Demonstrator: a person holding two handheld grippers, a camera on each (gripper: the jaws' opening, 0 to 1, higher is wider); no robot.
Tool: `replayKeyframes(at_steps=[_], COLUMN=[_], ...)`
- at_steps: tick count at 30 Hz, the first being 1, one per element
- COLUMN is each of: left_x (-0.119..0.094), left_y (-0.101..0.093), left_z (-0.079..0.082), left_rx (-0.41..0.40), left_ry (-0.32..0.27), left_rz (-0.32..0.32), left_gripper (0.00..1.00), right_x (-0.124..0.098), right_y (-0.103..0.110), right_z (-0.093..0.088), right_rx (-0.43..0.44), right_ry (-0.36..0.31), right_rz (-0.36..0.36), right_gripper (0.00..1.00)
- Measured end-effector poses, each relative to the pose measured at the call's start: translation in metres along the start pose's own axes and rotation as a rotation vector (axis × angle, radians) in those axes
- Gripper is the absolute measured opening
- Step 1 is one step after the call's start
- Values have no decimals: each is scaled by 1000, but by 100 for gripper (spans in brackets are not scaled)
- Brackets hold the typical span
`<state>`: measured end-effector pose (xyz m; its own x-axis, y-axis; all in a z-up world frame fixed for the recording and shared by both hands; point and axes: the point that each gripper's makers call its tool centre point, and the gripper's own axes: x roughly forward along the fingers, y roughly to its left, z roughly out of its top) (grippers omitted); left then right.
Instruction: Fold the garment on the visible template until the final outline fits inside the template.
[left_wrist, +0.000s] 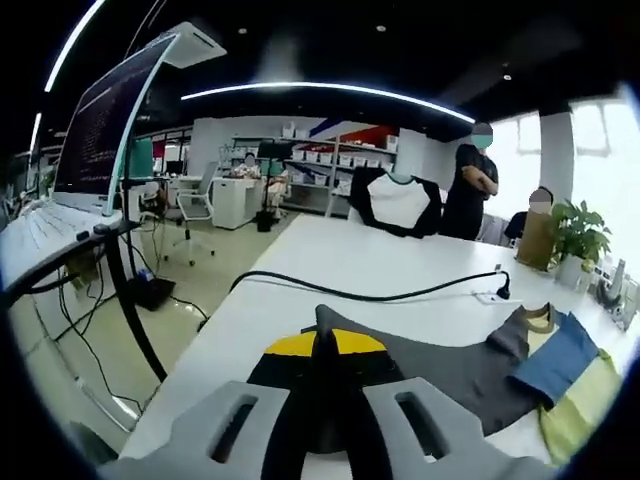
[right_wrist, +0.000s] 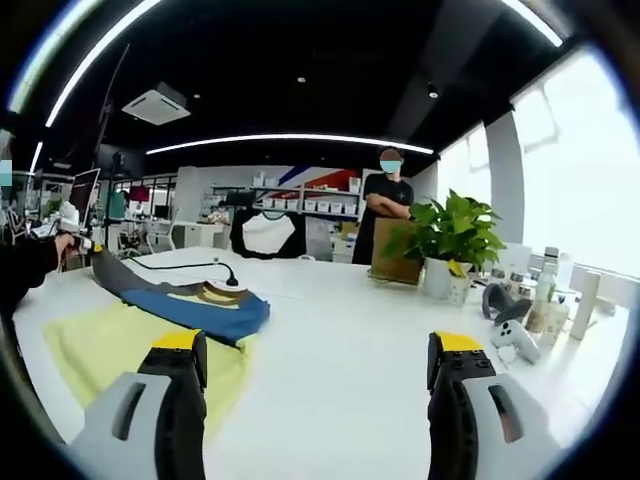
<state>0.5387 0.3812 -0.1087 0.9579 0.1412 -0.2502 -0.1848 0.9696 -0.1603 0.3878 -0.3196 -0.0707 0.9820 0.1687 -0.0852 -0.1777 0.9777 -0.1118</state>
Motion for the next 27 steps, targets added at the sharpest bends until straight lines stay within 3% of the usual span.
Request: replayKeyframes(at_steps=[2,5,12,15,27], left_x=[-2,-4,-16,-21,-32], left_y=[-3,-11,-38,-54,-118], left_z=[7,15,50,68,115], left_rx=[-30,-1,-26,-32,25], left_ry=[-7,-10,-48,-75,-126], left_rz=[8,11,-21,-59,-168], left_gripper=[3,3,3,3,3], right_x=[0,-1,-4,-7,-19], right_y=[2,4,4,4,4], right_z=[0,-3,-6,-5,-6], right_rx=[-5,-4,6,9,13], right_ry=[2,11,18,14,15], right_rz=[7,15,20,20,24], right_gripper=[94,94,93,93,92])
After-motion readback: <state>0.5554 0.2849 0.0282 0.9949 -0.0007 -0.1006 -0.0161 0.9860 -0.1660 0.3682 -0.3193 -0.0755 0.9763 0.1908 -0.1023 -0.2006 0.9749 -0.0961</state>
